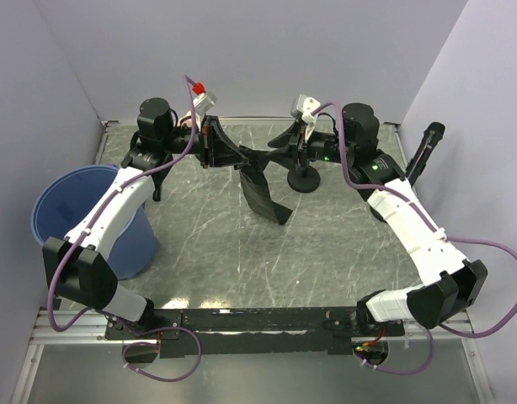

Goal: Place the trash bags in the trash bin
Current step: Unfold the trash bag at the center of the board.

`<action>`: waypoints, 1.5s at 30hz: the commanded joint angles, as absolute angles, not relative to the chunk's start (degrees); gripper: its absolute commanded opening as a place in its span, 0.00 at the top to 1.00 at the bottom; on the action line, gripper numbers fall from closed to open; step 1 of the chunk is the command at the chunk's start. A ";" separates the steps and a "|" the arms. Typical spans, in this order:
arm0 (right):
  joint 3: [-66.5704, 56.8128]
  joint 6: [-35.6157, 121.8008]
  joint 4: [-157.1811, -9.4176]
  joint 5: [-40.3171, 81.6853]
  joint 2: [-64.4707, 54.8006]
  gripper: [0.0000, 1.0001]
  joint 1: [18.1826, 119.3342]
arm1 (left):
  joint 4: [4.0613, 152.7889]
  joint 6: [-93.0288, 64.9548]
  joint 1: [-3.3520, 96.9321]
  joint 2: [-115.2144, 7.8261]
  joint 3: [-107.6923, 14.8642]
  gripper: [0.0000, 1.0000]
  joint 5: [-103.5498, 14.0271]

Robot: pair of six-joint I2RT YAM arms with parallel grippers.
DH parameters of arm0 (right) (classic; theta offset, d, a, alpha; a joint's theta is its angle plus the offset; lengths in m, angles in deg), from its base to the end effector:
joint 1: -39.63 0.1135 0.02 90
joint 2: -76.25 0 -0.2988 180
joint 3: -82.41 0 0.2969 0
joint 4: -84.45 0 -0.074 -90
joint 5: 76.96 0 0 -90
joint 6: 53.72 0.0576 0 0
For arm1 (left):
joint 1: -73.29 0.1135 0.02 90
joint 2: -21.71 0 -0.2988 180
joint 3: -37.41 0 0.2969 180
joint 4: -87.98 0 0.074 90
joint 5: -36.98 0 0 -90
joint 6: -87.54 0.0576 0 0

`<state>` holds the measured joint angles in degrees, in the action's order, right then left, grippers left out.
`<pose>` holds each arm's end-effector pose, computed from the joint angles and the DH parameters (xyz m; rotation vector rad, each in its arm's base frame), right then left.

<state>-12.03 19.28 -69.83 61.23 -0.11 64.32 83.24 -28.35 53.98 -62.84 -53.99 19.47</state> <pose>0.2939 0.1824 0.4811 -1.1591 1.2778 0.8111 0.3383 -0.1767 0.4497 1.0040 1.4903 -1.5383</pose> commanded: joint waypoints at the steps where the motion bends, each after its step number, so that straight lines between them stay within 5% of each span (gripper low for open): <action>1: -14.76 22.66 -74.05 66.04 -0.21 0.53 65.99 | 81.33 -24.96 54.13 -60.73 -55.19 0.99 18.87; 13: -20.03 20.11 -73.09 64.11 -6.37 0.63 70.48 | 81.69 -25.22 54.13 -60.64 -54.84 0.99 18.26; 17: -20.65 18.26 -72.12 62.01 -7.08 1.00 70.92 | 80.02 -24.00 54.13 -60.29 -54.84 0.99 17.82; 27: -16.96 12.11 -70.01 49.00 -2.59 1.00 68.29 | 77.46 -22.31 55.88 -57.83 -53.17 0.99 16.59; 33: -16.17 14.55 -71.14 52.91 -1.36 1.00 66.97 | 78.17 -23.20 56.24 -58.27 -53.52 0.99 16.32; 34: -17.04 15.96 -70.89 56.51 -1.62 0.96 66.62 | 77.99 -23.03 56.24 -58.53 -53.70 0.99 16.24; 37: -17.93 20.97 -72.11 63.65 -2.33 0.54 66.96 | 78.43 -23.20 56.24 -58.97 -53.79 0.94 16.50; 38: -18.01 21.59 -72.64 64.02 -2.59 0.47 67.57 | 78.34 -23.03 56.24 -59.06 -53.87 0.93 16.59; 45: -21.00 22.30 -73.70 65.25 -7.33 0.48 70.13 | 78.44 -22.85 56.24 -58.97 -53.70 0.93 16.85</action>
